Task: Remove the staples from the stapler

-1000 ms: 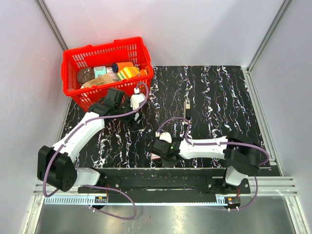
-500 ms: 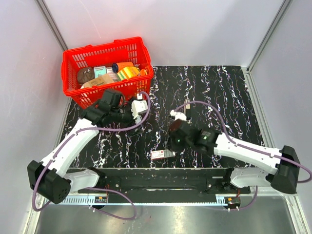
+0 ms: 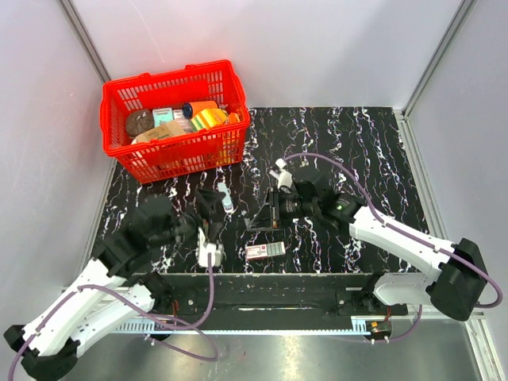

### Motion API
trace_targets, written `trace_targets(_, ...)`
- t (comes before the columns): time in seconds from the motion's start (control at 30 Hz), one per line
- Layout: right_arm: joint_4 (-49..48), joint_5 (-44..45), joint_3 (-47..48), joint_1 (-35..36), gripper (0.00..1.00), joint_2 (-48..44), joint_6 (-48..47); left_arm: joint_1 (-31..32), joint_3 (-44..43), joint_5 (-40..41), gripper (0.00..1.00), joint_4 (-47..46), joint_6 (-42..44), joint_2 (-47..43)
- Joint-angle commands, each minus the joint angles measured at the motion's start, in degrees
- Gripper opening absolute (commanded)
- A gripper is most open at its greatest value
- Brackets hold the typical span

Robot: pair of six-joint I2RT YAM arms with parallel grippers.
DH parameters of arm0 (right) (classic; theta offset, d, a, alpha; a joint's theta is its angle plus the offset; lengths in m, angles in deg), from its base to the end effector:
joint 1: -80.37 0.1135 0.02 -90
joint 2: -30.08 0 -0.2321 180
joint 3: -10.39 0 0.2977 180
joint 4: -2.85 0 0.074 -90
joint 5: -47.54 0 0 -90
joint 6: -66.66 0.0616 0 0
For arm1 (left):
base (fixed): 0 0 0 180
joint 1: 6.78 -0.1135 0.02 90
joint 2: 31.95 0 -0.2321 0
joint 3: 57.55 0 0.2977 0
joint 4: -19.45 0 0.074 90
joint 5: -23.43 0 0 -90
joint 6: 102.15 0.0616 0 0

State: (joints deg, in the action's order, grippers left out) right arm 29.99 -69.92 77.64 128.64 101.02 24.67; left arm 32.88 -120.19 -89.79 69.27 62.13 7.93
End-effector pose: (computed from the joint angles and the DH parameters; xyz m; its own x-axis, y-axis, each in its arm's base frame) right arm 0.2129 0.2814 0.2478 -0.9163 -0.0365 -0.3988 -0.3658 0.4817 0.7963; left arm 0.1637 -0.1672 0.3181 0.7299 0.5440 -0.4139 0.5693 -0.1485 0.8086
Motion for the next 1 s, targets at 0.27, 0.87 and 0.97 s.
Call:
trace_targets(0.27,-37.63,-23.68,-7.97,-1.43,0.05,3.24,18.33,3.49,16.81,-4.28,0.69,-26.5,19.4,-10.43)
trace_targets(0.87,-41.62,-27.03,-4.81,-1.6,0.05,8.43,20.2,4.11,21.3,-8.07,0.5,-23.34,28.99,-14.04)
trace_targets(0.97,-41.43,-27.03,-4.9,-1.6,0.05,8.43,20.19,4.11,21.3,-8.33,0.5,-23.78,29.08,-13.77)
